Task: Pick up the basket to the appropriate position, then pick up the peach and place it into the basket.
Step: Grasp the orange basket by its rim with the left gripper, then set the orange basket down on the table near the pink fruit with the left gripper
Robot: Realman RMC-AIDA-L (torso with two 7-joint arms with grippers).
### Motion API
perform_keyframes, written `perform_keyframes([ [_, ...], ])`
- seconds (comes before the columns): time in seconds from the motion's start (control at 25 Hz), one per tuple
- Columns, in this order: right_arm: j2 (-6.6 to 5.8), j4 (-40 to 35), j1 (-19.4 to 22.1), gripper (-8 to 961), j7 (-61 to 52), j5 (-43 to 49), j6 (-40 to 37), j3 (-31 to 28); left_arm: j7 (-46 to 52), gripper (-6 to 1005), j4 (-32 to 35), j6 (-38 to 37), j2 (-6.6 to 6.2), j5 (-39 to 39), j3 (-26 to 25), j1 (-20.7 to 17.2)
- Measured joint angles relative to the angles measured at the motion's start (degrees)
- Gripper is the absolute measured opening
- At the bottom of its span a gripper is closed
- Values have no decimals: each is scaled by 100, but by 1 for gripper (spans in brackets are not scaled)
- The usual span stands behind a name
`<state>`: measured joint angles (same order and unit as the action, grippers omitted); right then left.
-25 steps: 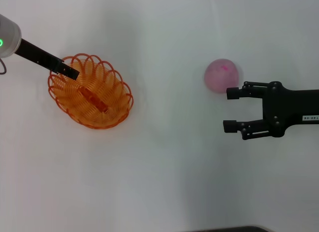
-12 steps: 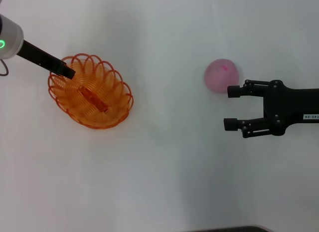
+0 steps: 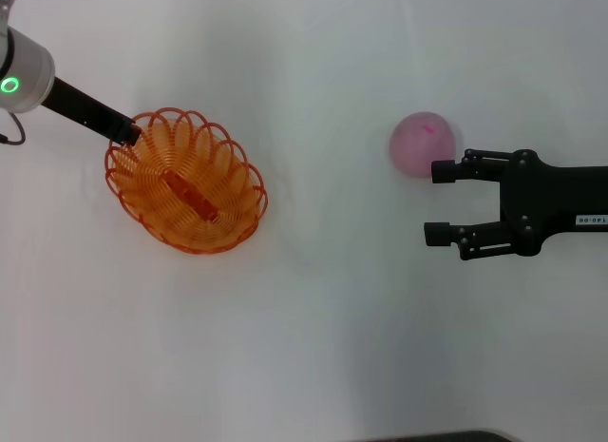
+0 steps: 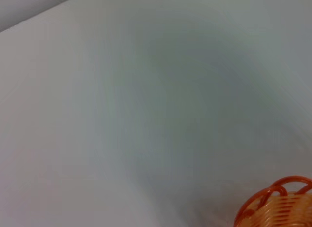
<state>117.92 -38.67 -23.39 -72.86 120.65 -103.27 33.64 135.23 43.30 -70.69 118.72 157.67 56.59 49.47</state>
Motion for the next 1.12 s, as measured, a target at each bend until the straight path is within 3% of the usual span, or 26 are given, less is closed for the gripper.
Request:
perform_keyframes([
  [0.2, 3, 0, -1, 916, -6, -1, 0, 2, 2, 74, 9, -19, 2, -25, 1, 11],
  [0.6, 11, 0, -8, 917, -17, -2, 0, 2, 74, 68, 125, -75, 4, -58, -87, 19],
  [0.84, 12, 0, -24, 916, -19, -2, -7, -14, 294, 62, 662, -548, 115, -73, -297, -2],
  [1.12, 4, 0, -41, 917, -7, 1, -35, -35, 701, 61, 1196, -1131, 125, -95, -355, 9],
])
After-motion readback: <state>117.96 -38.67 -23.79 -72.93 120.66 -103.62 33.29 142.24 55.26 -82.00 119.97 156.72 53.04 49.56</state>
